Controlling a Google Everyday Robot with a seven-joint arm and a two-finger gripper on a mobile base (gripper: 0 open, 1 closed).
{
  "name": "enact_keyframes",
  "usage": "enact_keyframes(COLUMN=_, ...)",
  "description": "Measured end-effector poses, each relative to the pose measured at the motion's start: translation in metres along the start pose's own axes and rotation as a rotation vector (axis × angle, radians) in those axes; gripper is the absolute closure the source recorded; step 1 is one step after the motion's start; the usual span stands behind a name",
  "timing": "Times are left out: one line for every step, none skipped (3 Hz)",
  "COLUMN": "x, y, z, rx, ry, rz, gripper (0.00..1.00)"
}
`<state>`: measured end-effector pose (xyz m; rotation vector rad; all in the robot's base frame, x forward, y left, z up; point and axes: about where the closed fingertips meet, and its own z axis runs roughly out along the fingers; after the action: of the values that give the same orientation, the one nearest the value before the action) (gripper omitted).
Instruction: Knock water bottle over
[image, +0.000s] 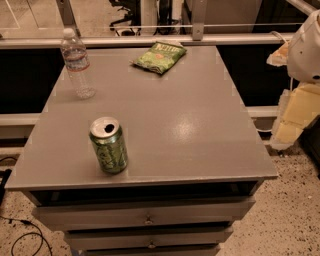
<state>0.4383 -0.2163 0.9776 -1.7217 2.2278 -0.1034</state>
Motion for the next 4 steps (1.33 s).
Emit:
enact_keyframes(x=0.0, y=0.0, z=0.0, rx=0.0, ry=0.0, rz=0.0, gripper=0.0)
enact_keyframes(x=-0.004, y=-0.003, z=0.003, rx=0.006, ry=-0.022, rz=0.005, gripper=0.0)
enact_keyframes(x=-0.049, y=-0.03, z=0.04, rx=-0.003, ry=-0.143, rz=0.0, gripper=0.0)
enact_keyframes(x=-0.105, y=-0.059, z=0.078, rx=-0.013, ry=-0.254, rz=-0.019, gripper=0.0)
